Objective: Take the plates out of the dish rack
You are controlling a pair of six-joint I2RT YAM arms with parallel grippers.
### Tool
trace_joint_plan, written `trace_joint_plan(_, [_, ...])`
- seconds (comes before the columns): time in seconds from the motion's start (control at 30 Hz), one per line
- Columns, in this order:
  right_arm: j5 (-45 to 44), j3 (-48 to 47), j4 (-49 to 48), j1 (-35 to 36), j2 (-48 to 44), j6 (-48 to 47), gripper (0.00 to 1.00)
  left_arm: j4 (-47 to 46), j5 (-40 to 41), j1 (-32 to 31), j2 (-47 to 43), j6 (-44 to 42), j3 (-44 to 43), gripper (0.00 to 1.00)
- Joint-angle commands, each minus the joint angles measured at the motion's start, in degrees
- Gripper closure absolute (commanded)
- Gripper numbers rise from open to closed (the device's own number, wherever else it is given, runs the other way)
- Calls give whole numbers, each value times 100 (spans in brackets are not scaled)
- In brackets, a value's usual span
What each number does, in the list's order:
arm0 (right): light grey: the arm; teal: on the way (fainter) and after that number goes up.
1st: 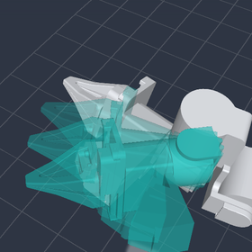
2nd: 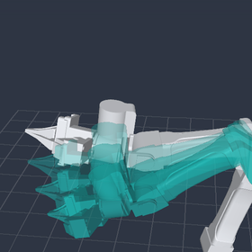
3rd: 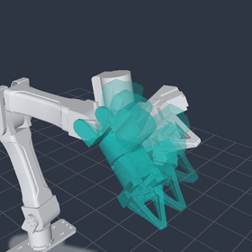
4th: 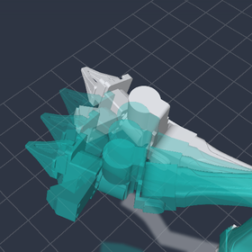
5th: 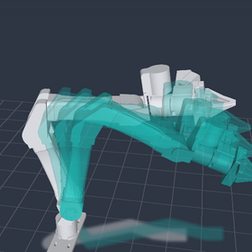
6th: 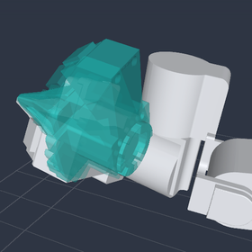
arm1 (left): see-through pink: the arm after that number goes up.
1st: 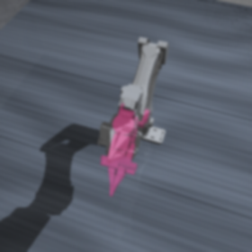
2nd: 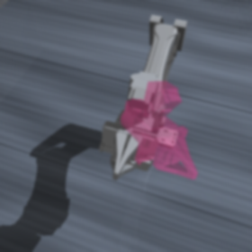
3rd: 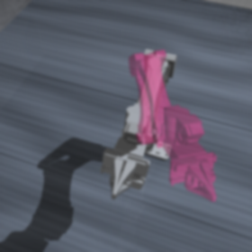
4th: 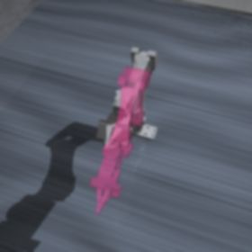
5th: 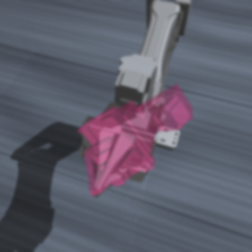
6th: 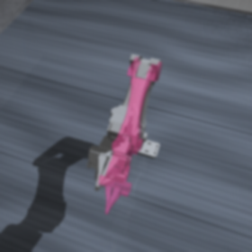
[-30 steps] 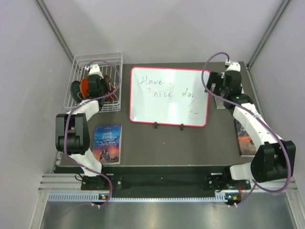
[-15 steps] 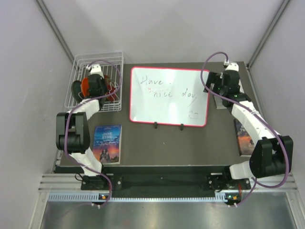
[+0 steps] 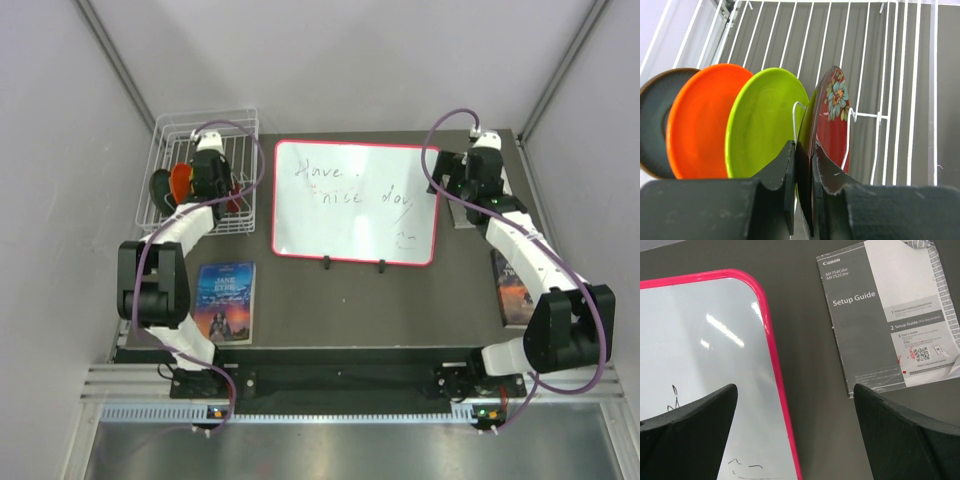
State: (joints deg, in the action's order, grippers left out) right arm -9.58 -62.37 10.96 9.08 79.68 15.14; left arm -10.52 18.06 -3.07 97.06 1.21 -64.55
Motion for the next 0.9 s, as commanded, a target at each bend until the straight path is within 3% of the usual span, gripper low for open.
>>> trace_joint_plan(0.0, [-43, -91, -50, -20, -163, -19, 0, -222, 285, -71, -573, 11, -452, 100])
trace_joint_plan(0.43, [211, -74, -33, -20, -330, -28, 0, 664, -57, -132, -1294, 124, -927, 100])
trace_joint_plan(0.73, [1476, 347, -322, -12, -1024, 103, 0, 1395, -1498, -176, -2094, 1626, -770, 100])
trace_joint_plan(0.87, [2160, 533, -402, 15, -1323, 235, 0, 1220, -2253, -168, -2585, 2355, -208, 100])
